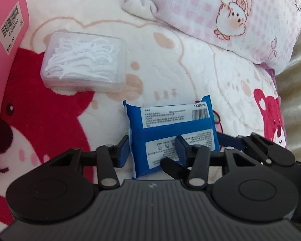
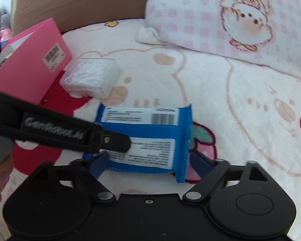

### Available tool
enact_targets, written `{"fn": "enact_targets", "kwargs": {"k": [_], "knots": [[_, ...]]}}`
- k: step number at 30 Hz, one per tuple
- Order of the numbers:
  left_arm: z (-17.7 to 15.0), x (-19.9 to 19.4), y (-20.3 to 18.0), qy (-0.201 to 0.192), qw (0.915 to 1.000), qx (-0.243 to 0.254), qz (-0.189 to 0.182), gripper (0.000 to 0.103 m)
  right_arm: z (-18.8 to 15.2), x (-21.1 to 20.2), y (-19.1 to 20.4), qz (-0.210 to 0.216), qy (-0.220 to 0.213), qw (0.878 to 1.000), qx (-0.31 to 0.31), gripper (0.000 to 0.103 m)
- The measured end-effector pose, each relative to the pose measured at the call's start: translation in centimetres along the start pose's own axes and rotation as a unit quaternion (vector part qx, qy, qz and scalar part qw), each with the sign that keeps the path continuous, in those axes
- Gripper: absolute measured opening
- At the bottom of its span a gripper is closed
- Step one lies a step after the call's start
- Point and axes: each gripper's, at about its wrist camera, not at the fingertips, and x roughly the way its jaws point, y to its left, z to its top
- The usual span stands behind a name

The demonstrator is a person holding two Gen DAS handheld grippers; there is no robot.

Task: Organize objects
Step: 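Lift the blue wet-wipe pack with the left tool toward the pink box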

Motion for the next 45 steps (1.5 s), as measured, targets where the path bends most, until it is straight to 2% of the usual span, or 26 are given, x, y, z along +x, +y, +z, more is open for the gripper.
{"fn": "enact_targets", "kwargs": {"k": [4,14,19,28,37,45], "knots": [[-0.4,-0.6,-0.1,0.001,1.0000,0.001,0.001,0.041,-0.1,-0.6,1.3,-0.009,-0.002,1.000,-0.012,0.076],[-3.2,-4.0,-1.1,0.010,0.9980,0.056,0.027,0.040,-0.7,-2.8,3.9,-0.002,0.038,0.998,0.041,0.078],[-4.5,-6.3,0.1,0.022,0.9972,0.067,0.025,0.040,-1.1,-4.0,6.8,-0.003,0.054,0.998,0.028,0.077],[-5.9,-9.7,2.7,0.026,0.9968,0.074,0.018,0.040,-1.1,-5.4,10.7,0.011,0.084,0.996,0.028,0.077],[-6.8,-13.4,3.9,0.022,0.9947,0.092,0.039,0.040,-0.7,-6.6,13.6,0.046,0.107,0.992,0.038,0.078],[-7.1,-16.9,4.9,0.014,0.9927,0.106,0.056,0.040,0.0,-7.8,16.4,0.065,0.107,0.992,0.020,0.078]]}}
